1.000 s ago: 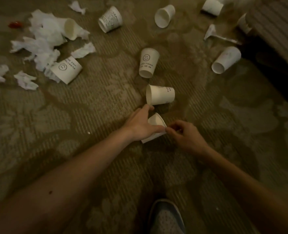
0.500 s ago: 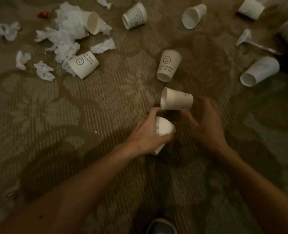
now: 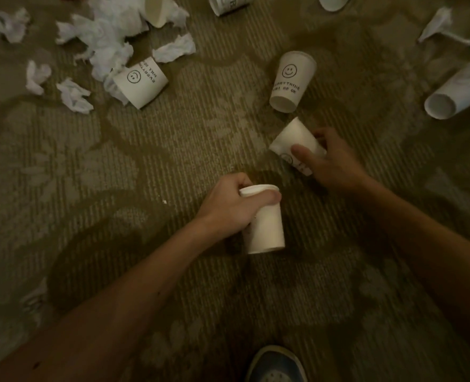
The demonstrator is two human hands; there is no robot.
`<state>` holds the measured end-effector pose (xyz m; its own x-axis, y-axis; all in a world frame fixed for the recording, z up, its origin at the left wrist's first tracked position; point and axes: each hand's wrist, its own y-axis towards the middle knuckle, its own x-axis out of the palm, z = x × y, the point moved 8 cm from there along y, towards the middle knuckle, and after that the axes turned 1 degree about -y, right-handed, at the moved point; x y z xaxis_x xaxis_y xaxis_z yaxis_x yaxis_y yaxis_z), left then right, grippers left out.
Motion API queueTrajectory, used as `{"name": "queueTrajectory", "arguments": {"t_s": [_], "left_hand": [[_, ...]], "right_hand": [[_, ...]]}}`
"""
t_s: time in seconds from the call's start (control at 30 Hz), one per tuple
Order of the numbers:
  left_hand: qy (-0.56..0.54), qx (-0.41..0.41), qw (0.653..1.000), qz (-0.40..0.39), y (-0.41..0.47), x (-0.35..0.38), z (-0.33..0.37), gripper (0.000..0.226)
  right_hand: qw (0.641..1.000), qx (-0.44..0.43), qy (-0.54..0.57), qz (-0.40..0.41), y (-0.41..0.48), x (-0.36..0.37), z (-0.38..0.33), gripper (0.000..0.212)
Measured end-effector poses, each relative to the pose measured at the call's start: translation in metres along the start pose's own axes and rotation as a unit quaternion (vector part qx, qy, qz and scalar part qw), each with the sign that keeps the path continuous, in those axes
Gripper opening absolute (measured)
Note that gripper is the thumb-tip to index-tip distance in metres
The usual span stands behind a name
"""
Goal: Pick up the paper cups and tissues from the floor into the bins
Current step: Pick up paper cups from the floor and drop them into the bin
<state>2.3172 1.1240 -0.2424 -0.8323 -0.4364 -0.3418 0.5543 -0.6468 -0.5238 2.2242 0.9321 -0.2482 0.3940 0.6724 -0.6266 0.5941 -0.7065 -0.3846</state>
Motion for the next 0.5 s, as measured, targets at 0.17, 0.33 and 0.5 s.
{"name": "queueTrajectory", "arguments": {"t_s": [0.17,0.33,0.5], "left_hand": [[0.015,-0.031,0.999,0.029,0.004,-0.013,0.010,0.054],[0.040,0.074,0.995,0.044,0.016,-0.026,0.035,0.058],[0.023,0.064,0.998,-0.002,0.026,-0.033,0.041,0.036]], "right_hand": [[0.988,0.065,0.132,-0.035,-0.013,0.018,0.003,0.053],[0.963,0.048,0.234,-0.121,-0.025,0.036,-0.010,0.048],[0.948,0.055,0.254,-0.181,-0.021,0.042,-0.020,0.051]]}}
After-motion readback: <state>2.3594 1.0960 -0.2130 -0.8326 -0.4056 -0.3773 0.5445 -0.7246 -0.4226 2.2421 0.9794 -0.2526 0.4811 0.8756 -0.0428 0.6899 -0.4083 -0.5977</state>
